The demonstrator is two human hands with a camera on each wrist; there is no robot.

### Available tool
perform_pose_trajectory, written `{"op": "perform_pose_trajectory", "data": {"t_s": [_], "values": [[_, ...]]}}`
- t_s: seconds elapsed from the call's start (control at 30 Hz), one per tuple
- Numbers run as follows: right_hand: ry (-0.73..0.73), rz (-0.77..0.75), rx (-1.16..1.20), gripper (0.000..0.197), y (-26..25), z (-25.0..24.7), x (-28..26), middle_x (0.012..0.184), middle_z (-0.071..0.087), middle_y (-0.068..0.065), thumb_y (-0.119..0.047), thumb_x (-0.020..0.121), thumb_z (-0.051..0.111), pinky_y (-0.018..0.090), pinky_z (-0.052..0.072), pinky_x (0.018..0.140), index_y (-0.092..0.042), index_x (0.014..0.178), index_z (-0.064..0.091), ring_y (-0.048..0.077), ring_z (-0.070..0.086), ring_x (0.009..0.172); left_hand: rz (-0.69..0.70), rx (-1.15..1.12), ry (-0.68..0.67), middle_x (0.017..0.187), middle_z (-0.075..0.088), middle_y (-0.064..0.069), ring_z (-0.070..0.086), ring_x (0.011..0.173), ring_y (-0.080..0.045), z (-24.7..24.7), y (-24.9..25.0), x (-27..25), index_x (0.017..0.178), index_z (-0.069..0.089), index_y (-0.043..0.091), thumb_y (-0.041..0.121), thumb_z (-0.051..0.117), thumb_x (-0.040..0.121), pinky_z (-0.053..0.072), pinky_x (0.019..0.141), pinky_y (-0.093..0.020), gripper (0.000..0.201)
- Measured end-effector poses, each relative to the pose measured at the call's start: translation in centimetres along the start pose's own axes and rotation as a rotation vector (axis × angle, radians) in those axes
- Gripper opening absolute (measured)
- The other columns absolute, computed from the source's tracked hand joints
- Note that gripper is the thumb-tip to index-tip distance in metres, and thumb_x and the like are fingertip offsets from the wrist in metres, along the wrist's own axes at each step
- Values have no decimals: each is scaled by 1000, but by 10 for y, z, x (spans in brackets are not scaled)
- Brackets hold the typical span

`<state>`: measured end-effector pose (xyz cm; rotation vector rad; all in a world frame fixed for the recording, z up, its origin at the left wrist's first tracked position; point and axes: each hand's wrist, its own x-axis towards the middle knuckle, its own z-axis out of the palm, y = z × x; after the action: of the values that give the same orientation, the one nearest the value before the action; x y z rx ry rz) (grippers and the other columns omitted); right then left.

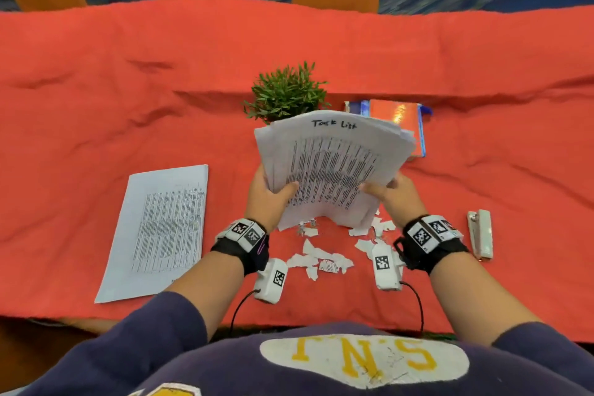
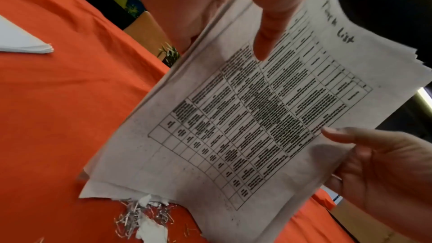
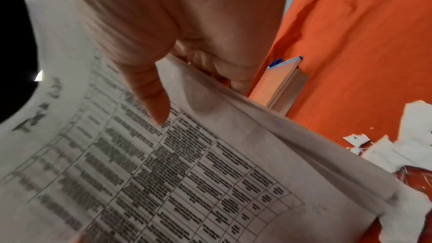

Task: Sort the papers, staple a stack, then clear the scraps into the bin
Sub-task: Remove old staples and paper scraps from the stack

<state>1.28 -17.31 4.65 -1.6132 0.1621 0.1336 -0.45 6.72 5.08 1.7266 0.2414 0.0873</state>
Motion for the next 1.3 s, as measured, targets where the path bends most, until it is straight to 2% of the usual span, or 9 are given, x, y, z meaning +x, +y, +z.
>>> {"op": "perform_pose_trajectory", "data": {"t_s": [0.17, 0.37, 0.47, 0.6, 0.77, 0.93, 1.07, 1.2, 1.3], "values": [[11, 26, 49, 26, -2, 19, 0, 102, 71, -3, -4, 79, 72, 38, 50, 93, -25, 95, 68, 19, 66, 101, -26, -42, 16, 114, 68, 4, 65, 103, -11, 10, 5, 3, 125, 57, 12, 15, 67, 88, 50, 86, -24, 39], [30, 14, 72, 29, -8, 23, 0, 103, 72, -5, -7, 77, 76, 37, 51, 92, -22, 101, 68, 16, 67, 102, -1, -144, 69, 101, 68, 10, 66, 91, -1, 3, 13, 9, 116, 57, 19, 8, 68, 85, 52, 73, -14, 34], [8, 54, 61, 35, 1, 22, -1, 106, 71, -5, -5, 76, 76, 39, 51, 96, -22, 105, 66, 14, 66, 102, -15, -169, 54, 103, 70, 7, 67, 94, -5, 1, 10, 9, 114, 59, 19, 8, 73, 82, 54, 75, -17, 37], [-3, 53, 55, 37, 1, 31, 1, 109, 71, -5, -9, 77, 76, 41, 49, 98, -20, 111, 66, 14, 66, 104, -19, -122, 27, 91, 66, 7, 61, 82, -10, 12, 20, 11, 101, 62, 18, 20, 66, 89, 48, 77, -25, 13], [39, 30, 43, 32, -2, 13, 4, 103, 73, -3, -11, 78, 76, 39, 51, 95, -21, 107, 67, 17, 67, 100, 34, -231, 74, 89, 70, 16, 66, 83, 0, -1, 46, 25, 95, 66, 28, 14, 66, 89, 51, 73, -16, 15], [104, 127, 282, 63, 3, -3, 1, 111, 69, 11, -38, 55, 87, 37, 54, 86, -11, 106, 62, 28, 67, 97, -40, -438, 191, 103, 70, 6, 65, 98, -11, -11, 66, 37, 98, 64, 22, 17, 72, 84, 49, 97, -34, 16], [124, 165, 724, 48, -1, 0, 7, 128, 59, 17, -10, 79, 67, 33, 52, 94, -6, 124, 51, 25, 60, 109, -191, -550, 223, 106, 65, 1, 61, 101, -13, -7, 66, 39, 107, 55, 11, 25, 76, 80, 51, 93, -28, 37], [53, 146, 782, 49, -5, 3, 10, 128, 61, 9, -5, 90, 57, 42, 47, 101, -12, 137, 46, 26, 57, 117, -332, -748, 182, 148, 40, -8, 28, 142, -25, -4, 61, 40, 139, 40, 2, 39, 89, 60, 22, 116, -52, 100], [-29, 155, 761, 46, -7, 8, 11, 132, 60, 14, 0, 91, 55, 45, 47, 101, -8, 136, 49, 29, 58, 120, -393, -730, 110, 131, 55, -3, 36, 132, -18, 0, 62, 32, 116, 59, 6, 36, 86, 66, 22, 117, -44, 64]]}}
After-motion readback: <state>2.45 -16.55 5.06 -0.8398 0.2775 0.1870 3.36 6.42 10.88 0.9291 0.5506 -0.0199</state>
